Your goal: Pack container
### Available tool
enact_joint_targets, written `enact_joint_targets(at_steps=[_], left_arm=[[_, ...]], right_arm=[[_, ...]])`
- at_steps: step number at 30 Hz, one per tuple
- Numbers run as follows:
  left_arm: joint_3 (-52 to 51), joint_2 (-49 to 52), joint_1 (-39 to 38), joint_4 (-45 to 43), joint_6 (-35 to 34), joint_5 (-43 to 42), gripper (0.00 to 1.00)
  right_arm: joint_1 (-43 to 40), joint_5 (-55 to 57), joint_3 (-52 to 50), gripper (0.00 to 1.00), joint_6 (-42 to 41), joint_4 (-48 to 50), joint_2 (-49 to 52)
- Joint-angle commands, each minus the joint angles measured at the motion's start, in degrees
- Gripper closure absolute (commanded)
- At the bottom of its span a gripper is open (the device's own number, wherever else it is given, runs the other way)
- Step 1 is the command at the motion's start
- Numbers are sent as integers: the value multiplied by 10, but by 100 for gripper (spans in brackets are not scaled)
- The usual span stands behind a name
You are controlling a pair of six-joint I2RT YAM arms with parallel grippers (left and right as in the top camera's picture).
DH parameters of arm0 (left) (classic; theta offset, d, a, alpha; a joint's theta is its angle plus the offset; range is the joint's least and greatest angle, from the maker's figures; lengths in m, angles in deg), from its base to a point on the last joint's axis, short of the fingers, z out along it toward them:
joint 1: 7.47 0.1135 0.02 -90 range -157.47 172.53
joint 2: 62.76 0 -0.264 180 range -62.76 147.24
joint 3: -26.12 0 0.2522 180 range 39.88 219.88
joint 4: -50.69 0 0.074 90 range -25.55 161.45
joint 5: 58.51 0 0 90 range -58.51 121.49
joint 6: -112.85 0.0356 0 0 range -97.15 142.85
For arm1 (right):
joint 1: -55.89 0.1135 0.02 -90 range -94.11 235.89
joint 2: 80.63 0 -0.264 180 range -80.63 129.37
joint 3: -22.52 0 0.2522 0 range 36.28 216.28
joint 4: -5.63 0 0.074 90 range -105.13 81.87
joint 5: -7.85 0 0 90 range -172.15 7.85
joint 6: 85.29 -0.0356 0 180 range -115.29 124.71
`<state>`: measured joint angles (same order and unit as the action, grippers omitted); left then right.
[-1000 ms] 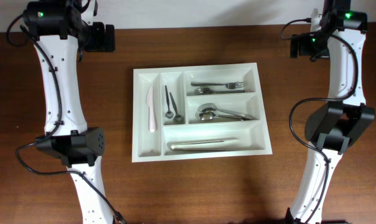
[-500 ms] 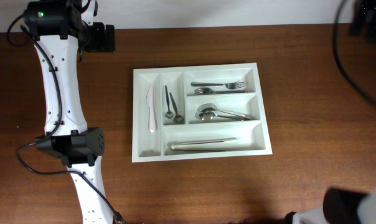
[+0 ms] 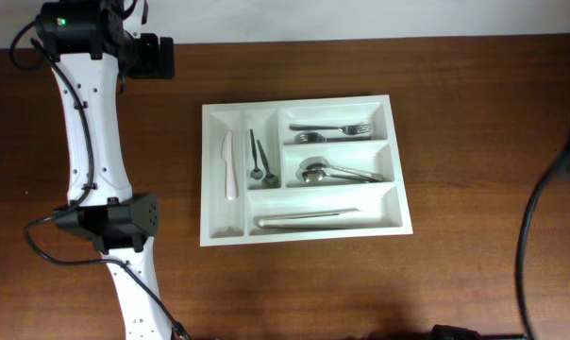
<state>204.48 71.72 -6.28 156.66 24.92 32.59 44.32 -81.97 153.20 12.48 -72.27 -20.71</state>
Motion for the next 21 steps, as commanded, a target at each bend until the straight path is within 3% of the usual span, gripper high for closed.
enact_joint_targets(at_steps=[1,5,8,13,21], left_arm=[[9,-3,0,0,-6,2,1],[9,-3,0,0,-6,2,1],[9,-3,0,0,-6,2,1],[9,-3,0,0,-6,2,1],[9,-3,0,0,-6,2,1]], right_arm=[[4,3,-160,1,9,85,-108],[5,1,-378,1,-47,258,-249],[20,1,-600,1,-94,408,-377],[23,1,-795,1,-155,502,-466],[24,1,-1004,1,-205,553,-561]])
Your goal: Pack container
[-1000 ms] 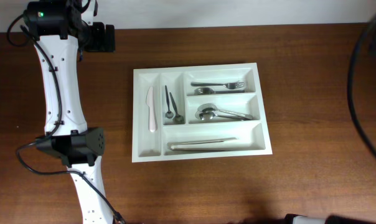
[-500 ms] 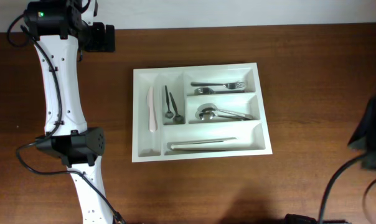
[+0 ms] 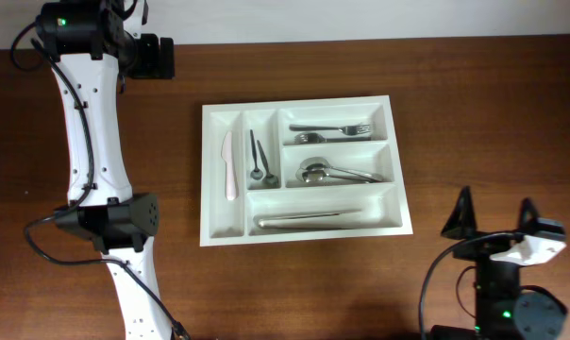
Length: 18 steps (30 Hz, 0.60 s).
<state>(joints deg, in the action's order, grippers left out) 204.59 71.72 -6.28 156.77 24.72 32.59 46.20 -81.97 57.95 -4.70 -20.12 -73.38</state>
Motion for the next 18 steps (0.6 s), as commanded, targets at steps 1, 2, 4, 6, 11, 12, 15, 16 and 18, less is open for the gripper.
enact_joint_targets(at_steps=[1,2,4,6,11,12,15,16,18], left_arm=[[8,-3,0,-1,-4,2,1],[8,-3,0,-1,-4,2,1],[8,-3,0,-1,-4,2,1],[8,-3,0,-1,-4,2,1],[8,-3,0,-1,-4,2,1],[8,-3,0,-1,-4,2,1],[8,-3,0,-1,-4,2,1],[8,-3,0,-1,-4,2,1],[8,-3,0,-1,-4,2,1]], right_arm=[[6,1,-61,2,-34,41,-39],[12,1,-89,1,-33,69,-52],[24,6,-117,1,-33,100,-62],[40,6,-145,1,-31,125,-63],[41,5,-158,1,-14,125,-63],[41,5,-163,2,-14,126,-63],[42,2,-179,1,-14,136,-63],[43,1,-182,1,-14,139,-63],[54,1,-194,1,-14,145,-63]])
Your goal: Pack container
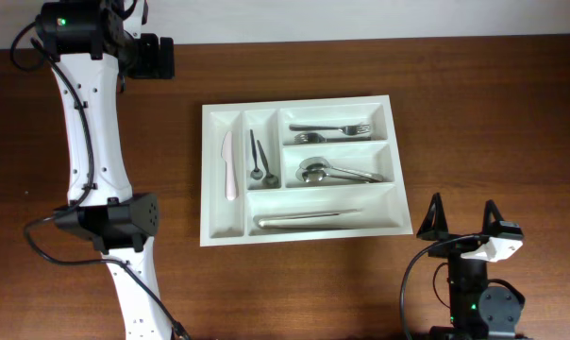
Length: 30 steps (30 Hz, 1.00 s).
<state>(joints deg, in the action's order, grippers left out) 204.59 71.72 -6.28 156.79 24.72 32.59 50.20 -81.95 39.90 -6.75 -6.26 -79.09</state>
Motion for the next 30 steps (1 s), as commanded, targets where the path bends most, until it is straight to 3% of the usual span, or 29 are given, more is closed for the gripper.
enact_joint_targets(at_steps=[1,15,18,22,30], left_arm=[[8,-3,0,-1,-4,2,1],[8,-3,0,-1,-4,2,1],[8,-3,0,-1,-4,2,1],[8,-3,0,-1,-4,2,1],[8,-3,0,-1,-4,2,1]], right_arm=[[20,4,-19,1,7,6,-6],[35,14,-33,1,8,10,-13],[39,-11,-33,1,91,16,-13],[42,-10,-33,1,97,13,-13],[42,-10,-33,1,97,-64,-13]])
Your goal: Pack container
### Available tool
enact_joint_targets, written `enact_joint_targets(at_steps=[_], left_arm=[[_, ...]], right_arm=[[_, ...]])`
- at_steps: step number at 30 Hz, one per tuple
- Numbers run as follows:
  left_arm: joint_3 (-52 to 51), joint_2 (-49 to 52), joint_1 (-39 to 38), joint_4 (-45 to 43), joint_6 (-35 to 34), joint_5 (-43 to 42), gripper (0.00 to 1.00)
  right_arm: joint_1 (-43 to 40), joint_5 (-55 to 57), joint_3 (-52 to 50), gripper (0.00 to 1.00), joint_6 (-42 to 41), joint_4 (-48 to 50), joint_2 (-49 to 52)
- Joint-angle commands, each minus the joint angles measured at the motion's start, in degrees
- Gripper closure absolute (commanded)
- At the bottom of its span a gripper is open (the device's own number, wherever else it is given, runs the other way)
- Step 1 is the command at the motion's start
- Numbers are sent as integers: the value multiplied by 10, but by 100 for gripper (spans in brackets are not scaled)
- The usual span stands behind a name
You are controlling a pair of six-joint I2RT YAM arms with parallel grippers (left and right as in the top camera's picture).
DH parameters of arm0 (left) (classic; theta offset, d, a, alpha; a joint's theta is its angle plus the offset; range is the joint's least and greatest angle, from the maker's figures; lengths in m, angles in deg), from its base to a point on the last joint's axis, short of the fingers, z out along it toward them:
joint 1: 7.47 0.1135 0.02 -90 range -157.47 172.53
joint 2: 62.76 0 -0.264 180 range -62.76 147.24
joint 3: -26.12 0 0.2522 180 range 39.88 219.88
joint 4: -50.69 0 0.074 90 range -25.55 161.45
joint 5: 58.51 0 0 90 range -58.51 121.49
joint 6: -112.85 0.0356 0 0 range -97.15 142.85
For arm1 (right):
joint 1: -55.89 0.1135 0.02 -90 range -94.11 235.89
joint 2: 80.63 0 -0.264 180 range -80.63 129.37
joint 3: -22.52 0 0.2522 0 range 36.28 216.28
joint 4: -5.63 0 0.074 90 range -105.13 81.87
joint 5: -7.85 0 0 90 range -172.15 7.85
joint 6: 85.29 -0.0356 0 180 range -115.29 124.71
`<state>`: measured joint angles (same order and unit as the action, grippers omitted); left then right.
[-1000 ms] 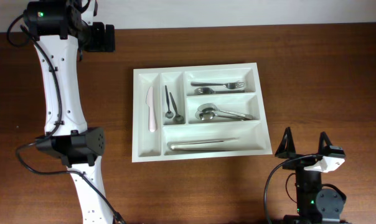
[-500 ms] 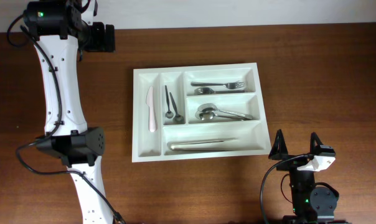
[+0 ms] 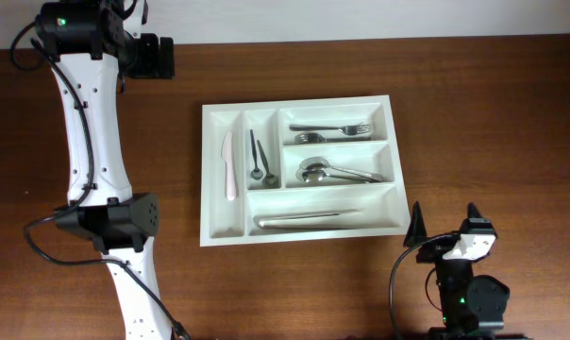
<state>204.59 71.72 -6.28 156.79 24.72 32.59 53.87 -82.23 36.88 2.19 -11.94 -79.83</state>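
Note:
The white cutlery tray (image 3: pixel 209 179) lies mid-table in the overhead view. Its compartments hold a white plastic knife (image 3: pixel 229 165), two small dark-handled spoons (image 3: pixel 258 158), forks (image 3: pixel 332 129), spoons (image 3: pixel 334 173) and long metal pieces (image 3: pixel 309 219). My right gripper (image 3: pixel 446 227) stands open below the tray's front right corner, its black fingertips (image 3: pixel 417 225) wide apart with nothing between them. My left gripper (image 3: pixel 159 57) is a dark block at the far left, away from the tray; its jaws cannot be made out.
The left arm's white links (image 3: pixel 92 132) run along the table's left side, with a black joint (image 3: pixel 110 222) beside the tray's front left corner. The right arm's base (image 3: pixel 464 302) and a cable sit at the front edge. Brown wooden tabletop (image 3: pixel 474 104) surrounds the tray.
My right gripper, still open, has shifted left and slightly toward the front edge, and is closer to the tray's front right corner. The left arm and the tray's contents are unchanged.
At first only a dark part of the right arm showed at the right edge. Then the open right gripper appeared at the front right, and it has stood further left at each moment since. The tray, cutlery and left arm have stayed put.

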Motion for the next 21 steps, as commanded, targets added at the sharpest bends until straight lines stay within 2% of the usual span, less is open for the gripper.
enact_joint_targets(at_steps=[1,21], left_arm=[[8,-3,0,-1,-4,2,1],[8,-9,0,-1,-4,2,1]], right_arm=[[5,-7,-3,1,8,-7,-5],[5,-7,-3,1,8,-6,-5]])
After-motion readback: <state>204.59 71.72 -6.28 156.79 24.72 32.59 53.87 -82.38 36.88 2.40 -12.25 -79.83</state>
